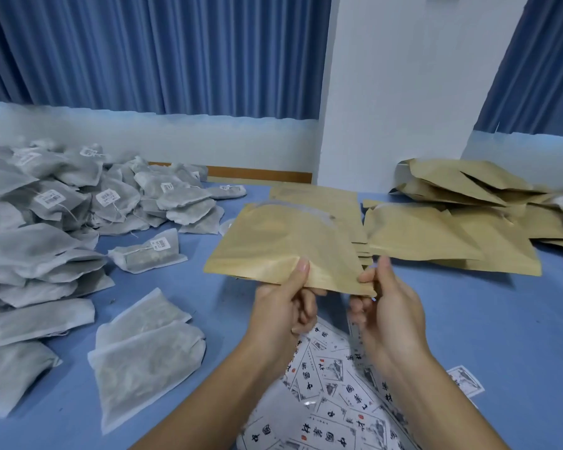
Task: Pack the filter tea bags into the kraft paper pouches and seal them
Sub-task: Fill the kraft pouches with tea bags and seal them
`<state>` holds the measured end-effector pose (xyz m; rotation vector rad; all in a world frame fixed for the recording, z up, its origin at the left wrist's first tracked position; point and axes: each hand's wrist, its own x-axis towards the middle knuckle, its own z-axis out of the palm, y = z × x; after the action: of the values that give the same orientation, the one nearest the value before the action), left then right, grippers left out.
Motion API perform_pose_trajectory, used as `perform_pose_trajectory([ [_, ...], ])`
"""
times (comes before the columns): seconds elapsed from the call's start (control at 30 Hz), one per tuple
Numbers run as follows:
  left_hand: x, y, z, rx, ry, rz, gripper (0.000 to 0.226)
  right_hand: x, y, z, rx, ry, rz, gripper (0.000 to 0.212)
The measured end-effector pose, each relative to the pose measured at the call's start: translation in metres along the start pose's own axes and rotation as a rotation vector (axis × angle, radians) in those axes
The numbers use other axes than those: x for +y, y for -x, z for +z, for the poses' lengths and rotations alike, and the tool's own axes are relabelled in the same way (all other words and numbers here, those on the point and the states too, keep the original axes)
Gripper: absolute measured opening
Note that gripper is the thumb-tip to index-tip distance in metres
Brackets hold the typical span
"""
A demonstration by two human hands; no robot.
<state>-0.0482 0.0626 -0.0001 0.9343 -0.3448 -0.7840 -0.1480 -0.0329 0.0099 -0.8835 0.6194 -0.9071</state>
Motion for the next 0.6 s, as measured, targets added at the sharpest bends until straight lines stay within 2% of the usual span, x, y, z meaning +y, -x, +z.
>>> perform_pose_trajectory([
  [0.1, -0.004, 0.004, 0.004, -0.016, 0.145, -0.003, 0.041, 0.0, 0.003, 0.003, 0.026, 0.009, 0.072, 0.042],
  [0.2, -0.001, 0.007, 0.01, -0.075, -0.048, -0.019, 0.046, 0.0, 0.007, 0.008, -0.053, -0.046, 0.078, 0.047],
  [0.3, 0.009, 0.004, 0.0, -0.014, -0.088, 0.03, 0.046, -0.006, 0.012, 0.007, -0.135, -0.107, 0.077, 0.054],
  [0.4, 0.01, 0.007, -0.003, -0.121, -0.118, -0.003, 0.049, -0.005, 0.017, 0.008, -0.198, 0.023, 0.028, 0.037],
  [0.47, 0.005, 0.006, -0.004, -0.049, -0.122, -0.013, 0.044, 0.001, 0.017, 0.008, -0.18, 0.066, 0.017, 0.025],
  [0.6, 0.002, 0.002, -0.007, 0.055, -0.082, -0.041, 0.029, 0.004, 0.017, 0.008, -0.196, 0.124, 0.021, 0.024],
])
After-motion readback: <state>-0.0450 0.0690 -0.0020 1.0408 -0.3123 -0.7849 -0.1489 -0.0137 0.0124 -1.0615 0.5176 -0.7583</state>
